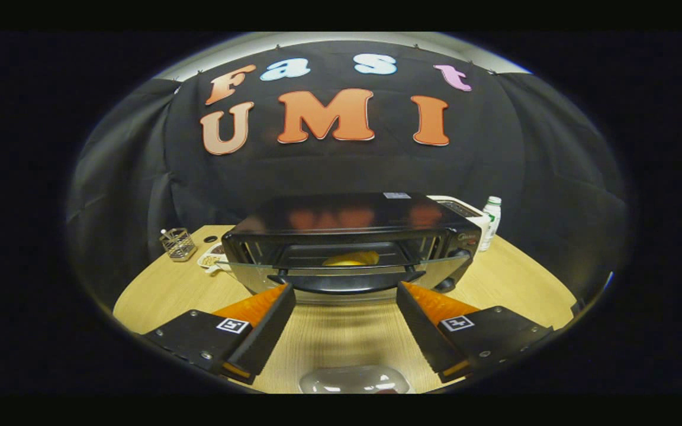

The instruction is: Open the toaster oven, put the food inside, and close the toaster oven door.

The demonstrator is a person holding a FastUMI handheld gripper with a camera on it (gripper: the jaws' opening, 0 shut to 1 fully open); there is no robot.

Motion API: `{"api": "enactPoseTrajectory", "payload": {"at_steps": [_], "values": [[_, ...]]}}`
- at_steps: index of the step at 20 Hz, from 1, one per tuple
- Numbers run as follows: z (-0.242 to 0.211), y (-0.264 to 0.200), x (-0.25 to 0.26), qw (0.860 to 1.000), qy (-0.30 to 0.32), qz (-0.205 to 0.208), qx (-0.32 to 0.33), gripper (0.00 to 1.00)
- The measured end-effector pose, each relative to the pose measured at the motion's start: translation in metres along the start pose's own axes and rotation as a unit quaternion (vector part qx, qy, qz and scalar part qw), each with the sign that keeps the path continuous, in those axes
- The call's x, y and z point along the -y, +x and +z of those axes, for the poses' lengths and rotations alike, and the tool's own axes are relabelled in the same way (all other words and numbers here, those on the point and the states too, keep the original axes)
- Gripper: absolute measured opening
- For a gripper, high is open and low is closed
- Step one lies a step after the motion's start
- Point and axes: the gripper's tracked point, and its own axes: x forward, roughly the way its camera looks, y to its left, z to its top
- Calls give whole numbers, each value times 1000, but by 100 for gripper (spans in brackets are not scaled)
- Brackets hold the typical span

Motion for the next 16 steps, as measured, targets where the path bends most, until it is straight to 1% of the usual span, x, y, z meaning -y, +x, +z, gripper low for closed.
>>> {"api": "enactPoseTrajectory", "payload": {"at_steps": [3, 6, 9, 12, 16], "values": [[10, 17, 0, 1000, 1, -1, 0, 100], [18, 20, 2, 1000, 13, -3, 5, 100], [23, 7, 14, 1000, 20, -7, 14, 100], [33, -11, 42, 999, 20, -18, 27, 100], [69, -42, 91, 998, 18, -34, 58, 100]]}}
